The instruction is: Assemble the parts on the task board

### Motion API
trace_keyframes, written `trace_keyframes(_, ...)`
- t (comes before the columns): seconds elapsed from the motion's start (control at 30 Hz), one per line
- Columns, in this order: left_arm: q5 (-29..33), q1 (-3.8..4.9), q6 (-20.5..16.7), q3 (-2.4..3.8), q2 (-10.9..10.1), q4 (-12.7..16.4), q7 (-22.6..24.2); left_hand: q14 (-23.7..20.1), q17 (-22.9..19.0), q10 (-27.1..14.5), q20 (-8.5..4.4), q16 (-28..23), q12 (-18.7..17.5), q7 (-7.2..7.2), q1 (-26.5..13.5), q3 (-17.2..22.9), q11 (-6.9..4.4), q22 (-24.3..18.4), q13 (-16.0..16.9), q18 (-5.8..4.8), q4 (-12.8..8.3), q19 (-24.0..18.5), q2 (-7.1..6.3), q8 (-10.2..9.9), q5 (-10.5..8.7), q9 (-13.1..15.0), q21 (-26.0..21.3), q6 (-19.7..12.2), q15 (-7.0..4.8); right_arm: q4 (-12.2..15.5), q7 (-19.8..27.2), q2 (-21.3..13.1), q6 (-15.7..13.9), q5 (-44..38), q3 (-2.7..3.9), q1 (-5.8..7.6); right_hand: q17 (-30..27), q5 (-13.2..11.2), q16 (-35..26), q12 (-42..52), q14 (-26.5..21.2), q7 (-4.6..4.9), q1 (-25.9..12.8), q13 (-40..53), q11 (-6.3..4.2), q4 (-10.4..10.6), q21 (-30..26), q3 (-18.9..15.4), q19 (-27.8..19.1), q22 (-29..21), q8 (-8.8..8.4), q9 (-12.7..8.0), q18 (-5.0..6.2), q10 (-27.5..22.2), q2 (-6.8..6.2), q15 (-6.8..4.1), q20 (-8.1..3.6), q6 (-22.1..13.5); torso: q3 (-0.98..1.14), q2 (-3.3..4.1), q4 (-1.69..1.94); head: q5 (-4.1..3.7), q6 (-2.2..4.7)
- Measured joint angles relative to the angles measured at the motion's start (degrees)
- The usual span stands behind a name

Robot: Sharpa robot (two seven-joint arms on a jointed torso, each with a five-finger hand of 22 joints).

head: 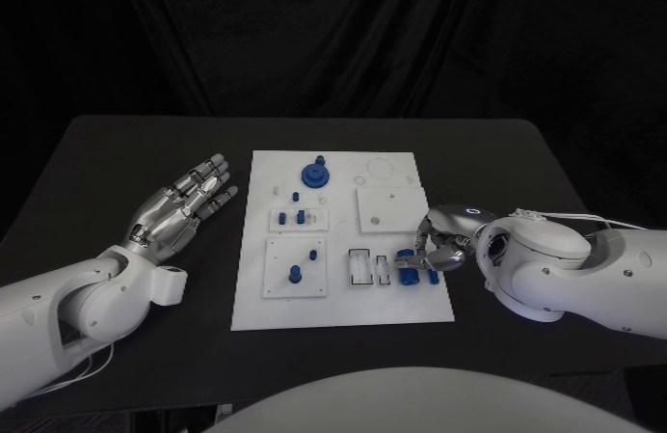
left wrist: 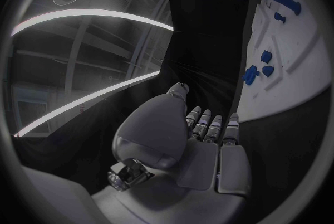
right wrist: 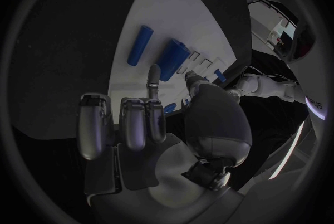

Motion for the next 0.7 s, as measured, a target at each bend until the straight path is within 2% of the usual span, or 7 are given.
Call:
trace_keyframes(0.23,0.0,0.0,0.08,0.0,0.0,-0.04,0.0,0.21,0.06,0.0,0.0,0.24,0.0,0.0,0.0,0.16,0.0,0.02,0.0,0.0,0.16,0.0,0.0,0.0,0.0,0.0,0.0,0.0,0.2,-0.7,-0.08,0.88,0.2,-0.11,0.01,-0.68,0.0,0.02,0.0,0.0,0.0,0.0,-0.16,0.0,0.0,0.0,0.0,0.0,0.0,0.0,-0.08,0.19,0.0,0.0,0.16,0.0,0.0,0.0,0.0,0.04,0.01,-0.04,0.0)
trace_keyframes(0.33,0.0,0.0,0.11,0.0,0.01,-0.04,0.0,0.21,0.06,0.0,0.0,0.23,0.0,0.0,0.0,0.16,0.0,0.04,0.0,0.0,0.16,0.0,0.0,0.0,0.0,0.0,0.0,0.0,0.2,-1.14,-0.13,1.33,0.37,-0.14,0.02,-1.21,0.0,3.15,0.0,0.0,0.0,0.01,1.1,-0.01,0.0,-0.15,0.0,1.02,0.0,0.0,-0.74,0.64,0.0,0.0,1.39,0.0,0.0,-0.41,0.0,0.04,-0.01,-0.04,0.0)
trace_keyframes(0.37,0.0,0.0,0.11,0.0,0.01,-0.04,0.0,0.21,0.06,0.0,0.0,0.24,0.0,0.0,0.0,0.16,0.0,0.04,0.0,0.0,0.16,0.0,0.0,0.0,0.0,0.0,0.0,0.0,0.2,-1.25,-0.13,1.44,0.38,-0.15,0.02,-1.33,-0.01,3.6,0.0,0.0,0.0,0.01,1.17,-0.01,0.0,-0.16,0.0,1.15,0.0,0.0,-0.82,0.69,0.01,0.0,1.47,0.0,0.0,-0.41,0.0,0.04,-0.01,-0.04,0.0)
trace_keyframes(0.5,0.0,0.0,0.16,0.0,0.02,0.05,0.0,0.21,0.05,0.21,0.2,0.23,0.18,0.32,0.0,0.41,0.21,0.04,-0.01,0.0,-0.09,0.2,0.0,0.0,0.0,0.0,0.14,0.32,0.2,-1.91,-0.14,2.18,0.41,-0.17,0.02,-2.14,-0.01,8.17,0.0,0.0,0.0,0.01,1.93,-0.01,0.0,-0.17,0.0,1.93,0.0,0.0,-1.51,1.28,0.01,0.0,2.22,0.0,0.0,-0.41,0.01,0.05,-0.03,-0.07,0.0)
trace_keyframes(0.67,0.0,0.0,0.21,0.0,0.01,0.15,0.0,0.2,0.05,0.22,0.2,0.23,0.23,0.63,0.0,0.49,0.22,0.03,-0.01,0.0,-0.17,0.2,0.0,0.15,0.0,0.07,0.23,0.63,0.2,-2.64,-0.16,2.96,0.42,-0.24,0.17,-2.7,-0.01,11.08,0.0,0.0,0.0,0.05,2.26,-0.01,0.0,-0.24,0.0,2.45,0.0,0.0,-1.91,1.99,0.01,0.0,2.53,0.0,0.0,-0.39,0.01,0.04,-0.04,0.02,0.0)
trace_keyframes(0.7,0.0,0.0,0.22,-0.01,-0.02,0.16,0.0,0.21,0.05,0.22,0.2,0.23,0.23,0.8,0.0,0.64,0.22,0.03,-0.01,0.0,-0.32,0.2,0.0,0.22,0.0,0.09,0.23,0.8,0.2,-2.72,-0.16,3.1,0.42,-0.27,0.22,-2.76,-0.01,12.81,-0.01,0.0,0.0,0.31,2.72,-0.01,0.01,-0.24,-0.12,2.82,0.0,0.0,-2.08,2.2,0.01,0.0,2.63,0.0,0.0,-0.51,0.01,0.04,-0.04,0.07,0.0)
